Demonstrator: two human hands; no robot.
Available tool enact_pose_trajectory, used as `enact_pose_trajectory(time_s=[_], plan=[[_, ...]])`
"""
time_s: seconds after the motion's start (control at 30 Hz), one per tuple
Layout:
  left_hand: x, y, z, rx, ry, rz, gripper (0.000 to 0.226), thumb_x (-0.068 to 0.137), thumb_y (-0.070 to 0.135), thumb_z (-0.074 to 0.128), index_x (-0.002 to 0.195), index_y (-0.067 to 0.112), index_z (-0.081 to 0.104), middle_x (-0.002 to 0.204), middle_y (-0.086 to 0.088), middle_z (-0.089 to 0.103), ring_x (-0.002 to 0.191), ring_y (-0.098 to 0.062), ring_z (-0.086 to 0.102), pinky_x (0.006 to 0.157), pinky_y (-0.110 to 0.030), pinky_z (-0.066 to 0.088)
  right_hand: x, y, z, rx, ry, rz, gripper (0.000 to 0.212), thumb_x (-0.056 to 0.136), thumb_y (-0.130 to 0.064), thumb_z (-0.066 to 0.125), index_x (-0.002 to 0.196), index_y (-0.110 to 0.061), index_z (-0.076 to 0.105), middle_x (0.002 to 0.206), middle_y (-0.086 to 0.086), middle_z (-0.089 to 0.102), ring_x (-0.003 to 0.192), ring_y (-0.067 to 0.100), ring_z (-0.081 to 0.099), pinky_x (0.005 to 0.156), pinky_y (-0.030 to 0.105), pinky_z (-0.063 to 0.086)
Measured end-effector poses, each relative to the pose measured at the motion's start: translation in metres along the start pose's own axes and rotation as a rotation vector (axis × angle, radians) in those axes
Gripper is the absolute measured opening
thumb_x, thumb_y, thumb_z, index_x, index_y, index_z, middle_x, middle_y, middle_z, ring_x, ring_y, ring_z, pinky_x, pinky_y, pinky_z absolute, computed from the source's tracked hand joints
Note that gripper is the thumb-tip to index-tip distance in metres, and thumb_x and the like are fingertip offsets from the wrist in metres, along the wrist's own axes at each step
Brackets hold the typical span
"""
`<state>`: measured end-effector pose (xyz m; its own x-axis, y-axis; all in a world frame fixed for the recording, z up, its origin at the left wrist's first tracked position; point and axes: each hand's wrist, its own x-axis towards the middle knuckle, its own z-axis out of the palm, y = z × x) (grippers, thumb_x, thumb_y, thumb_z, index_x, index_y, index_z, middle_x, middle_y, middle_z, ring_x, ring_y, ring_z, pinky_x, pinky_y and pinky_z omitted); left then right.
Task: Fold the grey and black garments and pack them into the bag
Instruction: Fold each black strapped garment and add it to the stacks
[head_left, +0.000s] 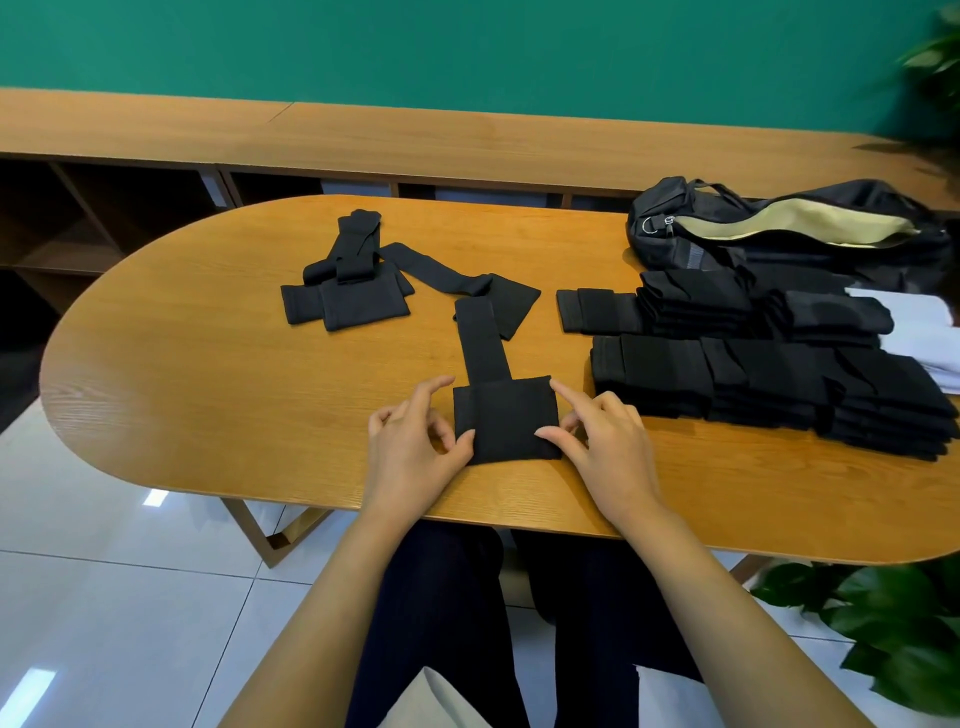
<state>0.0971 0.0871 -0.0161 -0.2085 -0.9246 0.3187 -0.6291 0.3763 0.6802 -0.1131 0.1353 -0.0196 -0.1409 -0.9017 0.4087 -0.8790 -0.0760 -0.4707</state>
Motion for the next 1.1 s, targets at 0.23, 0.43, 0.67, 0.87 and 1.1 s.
enact_pose_trajectory(time_s=[0.23, 0.43, 0.67, 0.87, 1.1], plan=[[0.002, -0.003, -0.001, 0.106, -0.025, 0.089, 0.037, 0.085, 0.024, 0.069, 0.12, 0.033, 0.061, 0.105, 0.021, 0.056, 0.105, -0.005, 0.045, 0.094, -0.032, 0.028, 0.0, 0.001, 0.001, -0.042, 0.036, -0.122, 0.042, 0.096, -0.045, 0.047, 0.119, -0.015, 0.063, 0.093, -0.008, 0.055, 0.09, 0.012, 0.05, 0.073, 0.034, 0.05], [0.003, -0.008, 0.003, 0.115, -0.093, 0.122, 0.026, 0.087, 0.017, 0.063, 0.11, 0.028, 0.071, 0.124, 0.017, 0.06, 0.122, -0.008, 0.041, 0.103, -0.028, 0.015, 0.003, 0.0, 0.003, -0.094, -0.029, -0.176, 0.029, 0.101, -0.028, 0.049, 0.122, -0.017, 0.063, 0.12, -0.003, 0.062, 0.115, 0.012, 0.05, 0.094, 0.03, 0.043], [0.006, -0.008, 0.005, 0.142, -0.198, 0.105, 0.04, 0.091, 0.018, 0.045, 0.124, 0.03, 0.063, 0.14, 0.016, 0.051, 0.138, -0.008, 0.029, 0.118, -0.038, 0.004, 0.056, -0.022, 0.005, -0.098, -0.232, -0.123, 0.045, 0.099, -0.004, 0.045, 0.143, -0.016, 0.045, 0.144, 0.001, 0.048, 0.136, 0.013, 0.038, 0.111, 0.033, 0.036], [0.003, -0.009, 0.005, 0.133, -0.022, 0.068, 0.027, 0.086, 0.017, 0.051, 0.096, 0.026, 0.074, 0.112, 0.014, 0.067, 0.118, -0.011, 0.046, 0.114, -0.046, 0.019, 0.115, -0.044, 0.014, -0.189, -0.461, 0.069, 0.073, 0.095, 0.008, 0.04, 0.156, -0.016, 0.008, 0.161, 0.01, 0.018, 0.148, 0.025, 0.014, 0.115, 0.037, 0.024], [0.004, -0.011, 0.004, 0.089, 0.018, 0.068, 0.021, 0.086, 0.009, 0.063, 0.081, 0.026, 0.075, 0.101, 0.018, 0.068, 0.108, -0.006, 0.05, 0.108, -0.038, 0.024, 0.148, -0.022, 0.038, -0.451, -0.574, 0.136, 0.063, 0.098, -0.001, 0.031, 0.154, -0.004, 0.003, 0.16, 0.022, 0.012, 0.149, 0.031, -0.006, 0.12, 0.041, -0.003]])
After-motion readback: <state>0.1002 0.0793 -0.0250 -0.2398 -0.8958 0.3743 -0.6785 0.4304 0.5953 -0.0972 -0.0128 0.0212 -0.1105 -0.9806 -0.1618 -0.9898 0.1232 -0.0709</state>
